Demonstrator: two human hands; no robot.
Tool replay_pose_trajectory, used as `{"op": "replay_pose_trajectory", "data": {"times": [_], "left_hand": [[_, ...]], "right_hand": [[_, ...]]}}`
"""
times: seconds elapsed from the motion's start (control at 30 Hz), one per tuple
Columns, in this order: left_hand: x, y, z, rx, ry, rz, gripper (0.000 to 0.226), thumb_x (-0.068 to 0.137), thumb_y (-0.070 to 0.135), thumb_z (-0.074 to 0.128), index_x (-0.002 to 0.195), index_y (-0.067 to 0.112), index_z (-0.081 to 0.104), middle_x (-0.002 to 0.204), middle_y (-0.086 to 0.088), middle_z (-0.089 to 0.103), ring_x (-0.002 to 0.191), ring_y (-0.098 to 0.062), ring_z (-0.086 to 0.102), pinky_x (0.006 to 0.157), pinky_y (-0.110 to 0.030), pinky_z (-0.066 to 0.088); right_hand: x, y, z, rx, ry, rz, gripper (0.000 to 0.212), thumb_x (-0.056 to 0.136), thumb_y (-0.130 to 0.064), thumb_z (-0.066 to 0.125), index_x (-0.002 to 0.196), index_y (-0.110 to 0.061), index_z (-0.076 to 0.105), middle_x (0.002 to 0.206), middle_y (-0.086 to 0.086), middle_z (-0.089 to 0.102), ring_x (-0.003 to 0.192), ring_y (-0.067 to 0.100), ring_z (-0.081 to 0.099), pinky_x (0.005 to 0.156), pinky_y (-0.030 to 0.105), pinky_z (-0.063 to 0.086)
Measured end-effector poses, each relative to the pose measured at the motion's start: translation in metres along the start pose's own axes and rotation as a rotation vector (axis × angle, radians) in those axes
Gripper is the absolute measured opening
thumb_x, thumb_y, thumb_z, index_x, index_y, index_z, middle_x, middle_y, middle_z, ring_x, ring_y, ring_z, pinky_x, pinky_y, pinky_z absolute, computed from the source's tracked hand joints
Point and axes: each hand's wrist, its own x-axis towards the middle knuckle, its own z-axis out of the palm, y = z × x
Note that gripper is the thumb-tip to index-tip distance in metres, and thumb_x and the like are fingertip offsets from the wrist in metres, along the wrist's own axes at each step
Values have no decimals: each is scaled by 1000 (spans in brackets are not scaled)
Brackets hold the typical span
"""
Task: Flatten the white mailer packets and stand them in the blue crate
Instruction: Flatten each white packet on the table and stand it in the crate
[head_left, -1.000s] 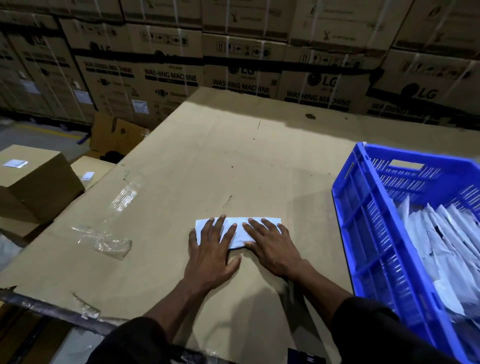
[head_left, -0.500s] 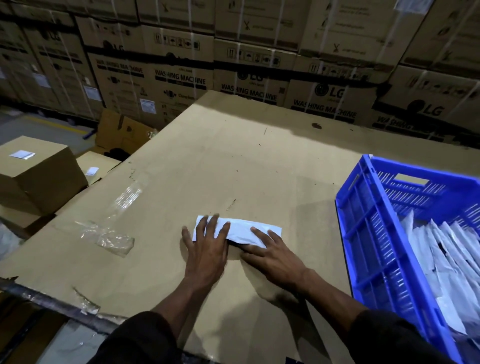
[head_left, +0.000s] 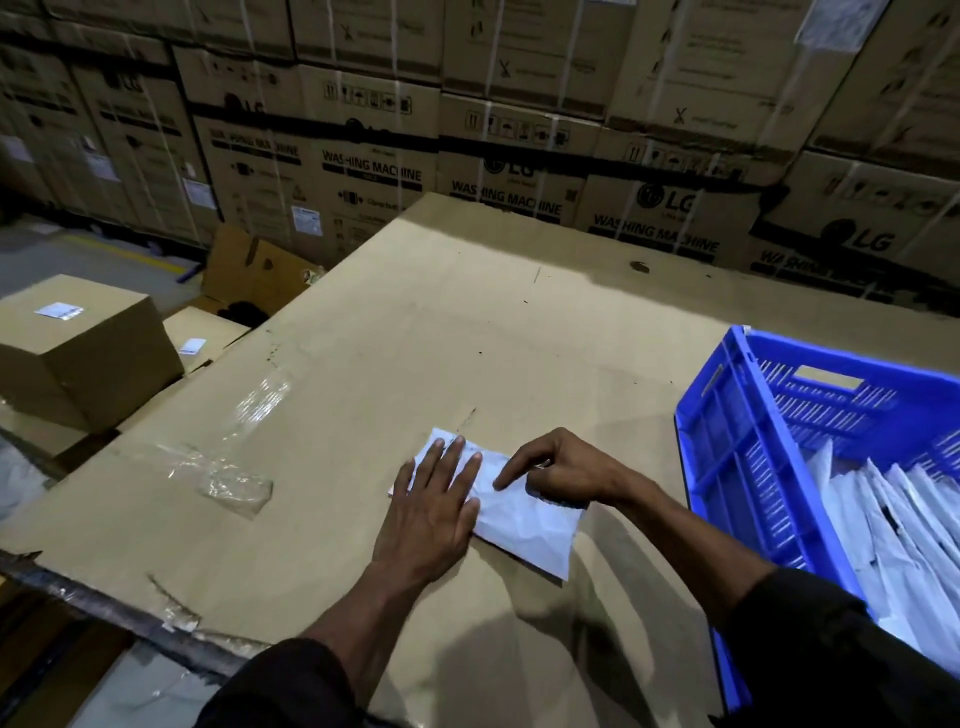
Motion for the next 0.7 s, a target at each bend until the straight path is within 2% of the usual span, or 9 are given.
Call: {"op": "replay_pose_trajectory", "data": {"times": [0.07,0.13,0.17,0.23,0.3,0.37,0.43,0.53,0.7], "left_hand": [[2,0,1,3,-71,-15,53,104,42,33,154,27,45,164,-1,38,151,-25,34,111,-55,39],[4,0,1,30,-115,-32,53,103,45,36,153,31,45,161,2,40,148,-26,37,107,-53,39],[5,0,1,40,-128,-40,52,103,46,37,153,33,45,161,3,41,147,-26,37,106,-52,39],[7,1,0,58,-132,-52,51,102,47,38,151,34,47,158,2,44,144,-27,41,104,-53,38],[7,5,-3,79,-92,-64,47,101,43,40,144,31,55,150,-1,53,135,-28,49,98,-55,38],[5,8,-6,128,-23,-53,44,101,39,40,135,25,63,142,-4,59,127,-30,56,97,-58,36],[3,8,-6,165,4,20,45,101,36,39,130,17,66,140,-9,61,127,-32,58,102,-61,34],[11,0,-2,190,-56,134,50,102,34,37,131,7,67,141,-15,62,133,-33,56,111,-59,32],[23,-7,0,104,-167,89,51,102,37,36,141,15,61,141,-8,62,129,-31,57,110,-51,38]], "right_hand": [[3,9,-1,-60,2,38,47,77,6,48,100,-20,79,54,-15,59,49,10,48,51,20,40],[12,26,2,-272,70,31,44,81,-1,50,109,-23,76,85,-14,73,78,15,66,70,26,48],[17,35,7,-435,141,28,41,84,-8,51,115,-25,73,106,-10,74,98,18,66,81,30,48],[20,49,26,-595,343,9,37,91,-19,50,124,-24,67,127,-4,67,116,24,60,94,36,46],[22,62,55,-589,456,-101,40,97,-30,43,130,-18,63,133,3,64,120,29,59,97,43,47],[24,75,82,-658,443,-161,48,102,-42,33,138,-20,56,144,1,56,130,28,53,103,50,43],[26,89,97,-734,397,-159,51,105,-48,26,148,-28,44,155,-6,42,140,24,42,108,55,35],[28,95,101,-794,393,-149,50,107,-49,24,155,-36,30,160,-12,31,145,20,32,112,53,27],[27,93,103,-772,431,-148,50,106,-49,24,152,-35,36,159,-14,34,144,19,35,112,53,27]]}}
